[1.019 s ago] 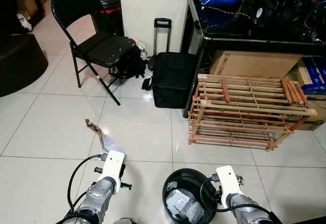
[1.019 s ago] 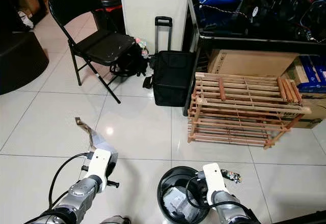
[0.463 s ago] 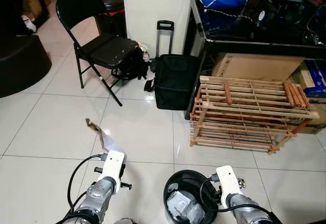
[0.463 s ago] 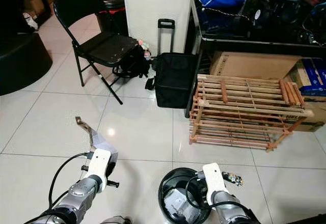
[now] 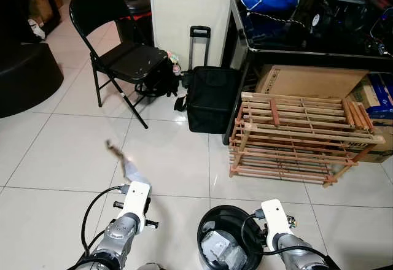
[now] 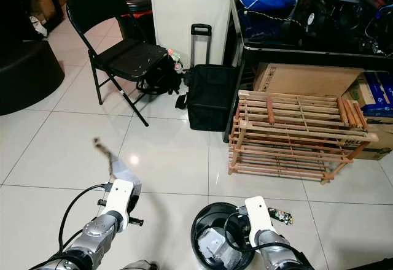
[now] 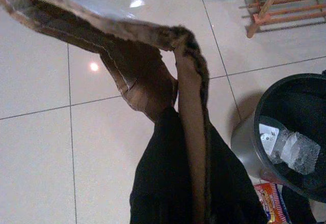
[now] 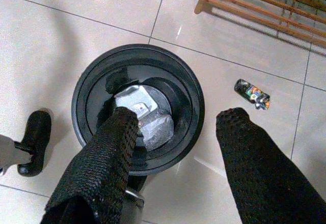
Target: Picking trash to rubbish bin
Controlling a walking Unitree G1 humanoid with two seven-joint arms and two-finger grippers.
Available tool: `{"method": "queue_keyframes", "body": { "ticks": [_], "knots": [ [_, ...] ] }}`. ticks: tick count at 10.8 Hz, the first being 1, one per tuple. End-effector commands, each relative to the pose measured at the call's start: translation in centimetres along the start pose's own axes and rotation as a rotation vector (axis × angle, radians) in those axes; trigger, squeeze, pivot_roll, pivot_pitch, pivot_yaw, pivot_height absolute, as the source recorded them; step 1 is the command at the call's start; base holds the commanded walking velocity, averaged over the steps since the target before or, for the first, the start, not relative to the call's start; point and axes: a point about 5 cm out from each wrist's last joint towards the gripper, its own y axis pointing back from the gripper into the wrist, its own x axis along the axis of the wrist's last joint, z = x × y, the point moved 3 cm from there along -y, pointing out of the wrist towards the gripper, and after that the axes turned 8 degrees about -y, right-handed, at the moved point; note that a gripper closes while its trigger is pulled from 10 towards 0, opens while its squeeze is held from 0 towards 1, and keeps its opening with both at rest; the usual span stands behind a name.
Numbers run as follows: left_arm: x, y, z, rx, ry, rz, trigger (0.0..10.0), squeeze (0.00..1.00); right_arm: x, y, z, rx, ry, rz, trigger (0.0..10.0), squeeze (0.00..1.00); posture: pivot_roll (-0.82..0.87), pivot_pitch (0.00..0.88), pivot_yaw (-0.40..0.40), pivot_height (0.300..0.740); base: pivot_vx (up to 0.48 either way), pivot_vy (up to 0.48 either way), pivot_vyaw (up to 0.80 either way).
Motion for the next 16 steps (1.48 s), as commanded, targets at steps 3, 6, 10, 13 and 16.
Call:
{"method": "queue_keyframes", "body": {
  "ticks": [3, 6, 10, 13, 16],
  "knots": [
    [0.67, -0.22, 0.00, 0.009, -0.008, 0.012, 10.0, 0.00, 0.39, 0.02, 0.45, -0.011, -0.025, 0.015, 10.0, 0.00, 0.09, 0.041, -0.039, 0.740, 0.000, 0.000, 0.00],
    [0.68, -0.24, -0.37, 0.026, 0.031, 0.006, 10.0, 0.00, 0.33, 0.03, 0.45, -0.013, -0.029, 0.014, 10.0, 0.00, 0.09, 0.051, -0.038, 0.740, 0.000, 0.000, 0.00],
    [0.64, -0.27, -0.54, 0.031, 0.026, -0.006, 10.0, 0.00, 0.33, 0.02, 0.37, -0.011, -0.032, 0.015, 10.0, 0.00, 0.09, 0.051, -0.037, 0.740, 0.000, 0.327, 0.00],
    [0.72, -0.29, -0.59, 0.033, 0.023, -0.005, 10.0, 0.00, 0.35, 0.01, 0.38, -0.012, -0.032, 0.015, 10.0, 0.00, 0.09, 0.046, -0.036, 0.740, 0.000, 0.384, 0.00],
    [0.86, -0.29, -0.68, 0.035, 0.012, 0.003, 10.0, 0.00, 0.41, -0.03, 0.21, -0.009, -0.032, 0.016, 10.0, 0.00, 0.09, 0.037, -0.035, 0.740, 0.000, 0.160, 0.00]
  ]
}}
